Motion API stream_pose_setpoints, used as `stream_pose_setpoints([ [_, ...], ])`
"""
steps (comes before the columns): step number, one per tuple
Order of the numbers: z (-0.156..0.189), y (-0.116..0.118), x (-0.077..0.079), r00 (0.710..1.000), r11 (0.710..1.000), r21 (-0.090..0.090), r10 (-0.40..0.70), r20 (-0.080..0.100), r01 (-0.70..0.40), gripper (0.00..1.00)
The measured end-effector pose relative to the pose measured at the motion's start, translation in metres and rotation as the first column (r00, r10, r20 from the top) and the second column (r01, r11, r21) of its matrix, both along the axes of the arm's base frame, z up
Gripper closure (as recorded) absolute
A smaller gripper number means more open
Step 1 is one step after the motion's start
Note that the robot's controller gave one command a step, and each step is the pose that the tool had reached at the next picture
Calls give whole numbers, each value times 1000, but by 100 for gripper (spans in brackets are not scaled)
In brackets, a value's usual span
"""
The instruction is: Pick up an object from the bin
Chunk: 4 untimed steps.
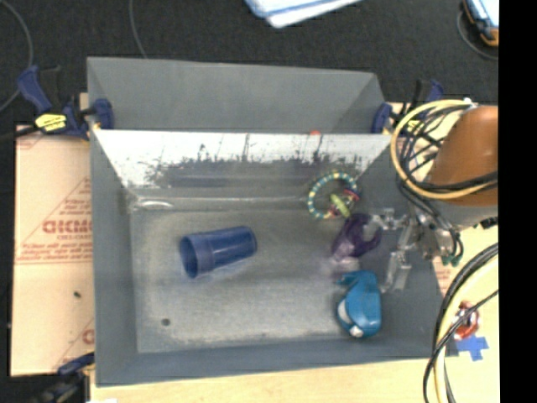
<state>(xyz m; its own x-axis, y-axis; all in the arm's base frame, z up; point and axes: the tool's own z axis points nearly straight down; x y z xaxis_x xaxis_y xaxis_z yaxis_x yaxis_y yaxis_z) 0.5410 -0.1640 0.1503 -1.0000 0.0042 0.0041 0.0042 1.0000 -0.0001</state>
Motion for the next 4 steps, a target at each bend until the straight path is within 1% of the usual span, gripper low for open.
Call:
stream_pose_setpoints([
  [1,5,1,2,1000,1000,-2,5,8,-5,0],
  [2,-53,12,27,977,977,-5,212,9,-211,0],
  [3,-73,28,24,934,935,-17,356,28,-356,100],
  [4,-74,29,24,934,934,-17,357,28,-357,100],
])
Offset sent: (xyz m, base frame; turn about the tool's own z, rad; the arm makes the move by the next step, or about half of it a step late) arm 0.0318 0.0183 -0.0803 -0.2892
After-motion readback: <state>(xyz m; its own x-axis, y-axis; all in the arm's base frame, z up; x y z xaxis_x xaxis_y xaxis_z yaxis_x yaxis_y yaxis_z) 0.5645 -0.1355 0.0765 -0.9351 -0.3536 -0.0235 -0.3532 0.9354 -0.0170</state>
